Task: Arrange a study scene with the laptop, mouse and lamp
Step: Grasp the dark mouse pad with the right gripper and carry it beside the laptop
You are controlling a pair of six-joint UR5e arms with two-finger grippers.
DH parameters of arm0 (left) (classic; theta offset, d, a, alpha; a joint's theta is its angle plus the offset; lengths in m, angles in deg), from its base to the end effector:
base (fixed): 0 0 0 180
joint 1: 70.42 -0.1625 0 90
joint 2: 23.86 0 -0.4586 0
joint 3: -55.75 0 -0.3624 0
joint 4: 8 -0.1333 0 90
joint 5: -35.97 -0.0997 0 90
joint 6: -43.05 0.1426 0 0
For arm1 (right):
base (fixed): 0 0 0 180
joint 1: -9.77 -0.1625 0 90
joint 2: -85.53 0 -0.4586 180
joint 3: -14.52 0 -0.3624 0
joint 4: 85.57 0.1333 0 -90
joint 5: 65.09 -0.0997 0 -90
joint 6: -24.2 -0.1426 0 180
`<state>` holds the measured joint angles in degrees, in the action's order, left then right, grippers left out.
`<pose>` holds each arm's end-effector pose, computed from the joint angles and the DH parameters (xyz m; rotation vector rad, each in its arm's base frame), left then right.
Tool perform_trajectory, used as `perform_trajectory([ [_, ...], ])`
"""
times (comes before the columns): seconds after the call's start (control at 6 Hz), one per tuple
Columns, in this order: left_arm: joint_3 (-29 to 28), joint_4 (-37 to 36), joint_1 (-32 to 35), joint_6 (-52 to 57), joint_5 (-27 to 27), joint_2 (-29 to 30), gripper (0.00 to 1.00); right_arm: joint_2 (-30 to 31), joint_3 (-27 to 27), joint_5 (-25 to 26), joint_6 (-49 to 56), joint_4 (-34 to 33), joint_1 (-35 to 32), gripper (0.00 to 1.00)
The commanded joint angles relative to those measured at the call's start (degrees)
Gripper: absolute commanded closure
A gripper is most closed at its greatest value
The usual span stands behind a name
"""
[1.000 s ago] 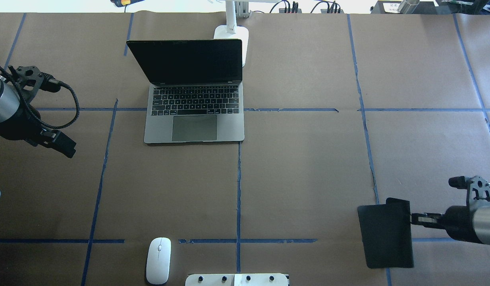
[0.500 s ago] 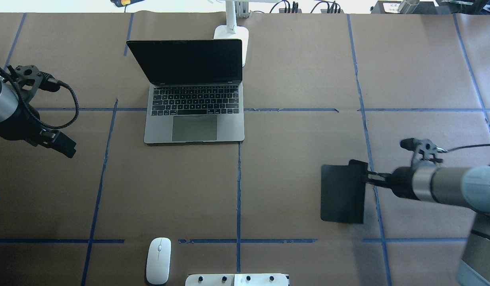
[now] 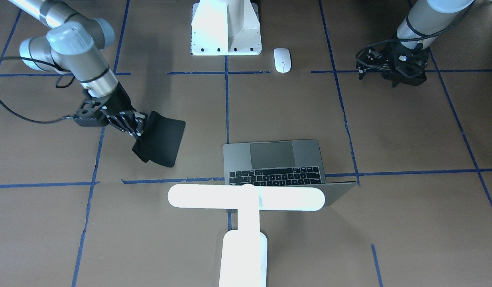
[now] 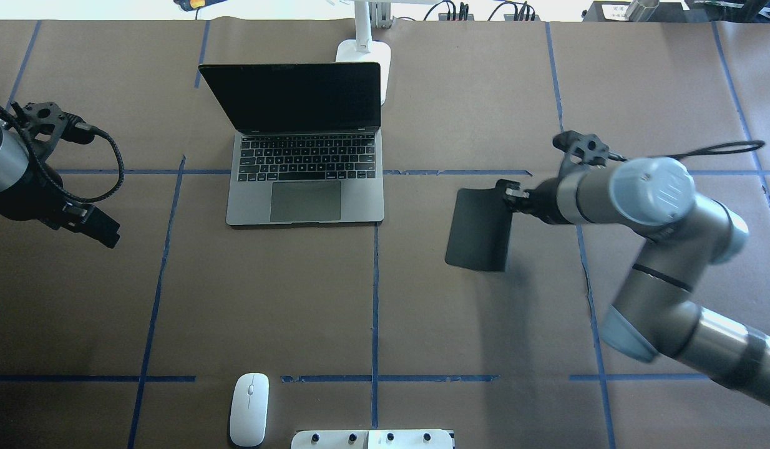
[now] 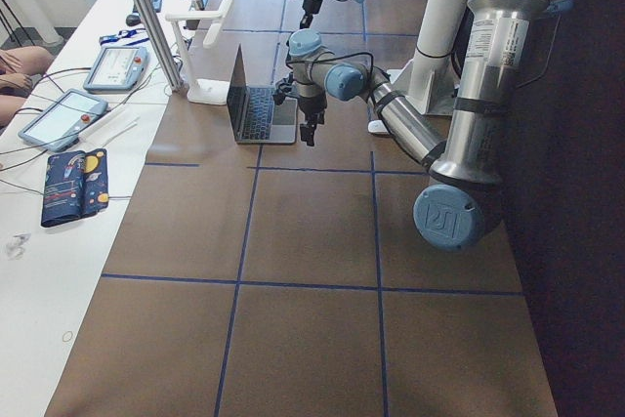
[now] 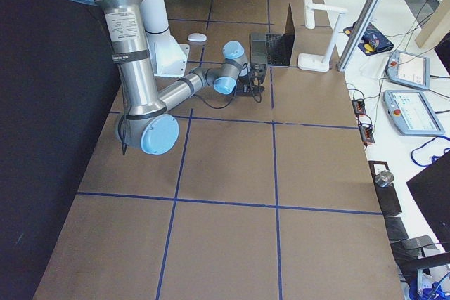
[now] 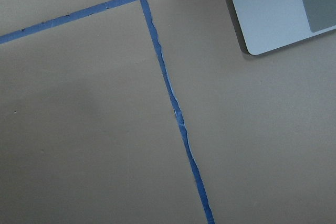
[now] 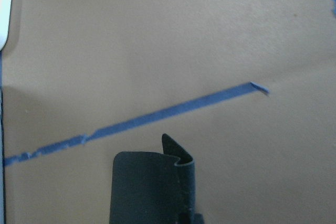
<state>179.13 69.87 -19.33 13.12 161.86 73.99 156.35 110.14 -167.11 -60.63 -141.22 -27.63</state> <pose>0.2619 -0.4035 0.4304 0.0589 0.7854 0.3076 -0.4538 -0.4774 0.4296 0.1969 -1.0348 0.4018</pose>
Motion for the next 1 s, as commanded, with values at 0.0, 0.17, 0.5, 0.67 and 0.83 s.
perform_trajectory([
  [0.0,0.10,0.00,-0.02,0.04,0.06,0.05,0.00,-11.38,-12.26,-0.28,-0.15,-0.77,-2.41,1.00],
  [0.17,0.02,-0.09,-0.02,0.04,0.06,0.05,0.00,-15.50,-16.56,-0.63,-0.16,-0.77,-3.38,1.00],
  [0.5,0.01,-0.09,-0.02,-0.05,0.06,-0.03,0.00,-18.87,-20.03,-1.16,-0.24,-0.77,-3.56,1.00],
  [0.67,0.01,-0.09,-0.02,-0.05,0.06,-0.03,0.00,-18.89,-20.12,-1.16,-0.33,-0.77,-3.30,0.84],
  [0.83,0.01,-0.09,-0.02,-0.05,0.06,0.05,0.00,-18.89,-20.46,-1.94,0.89,-0.94,-3.12,0.01],
])
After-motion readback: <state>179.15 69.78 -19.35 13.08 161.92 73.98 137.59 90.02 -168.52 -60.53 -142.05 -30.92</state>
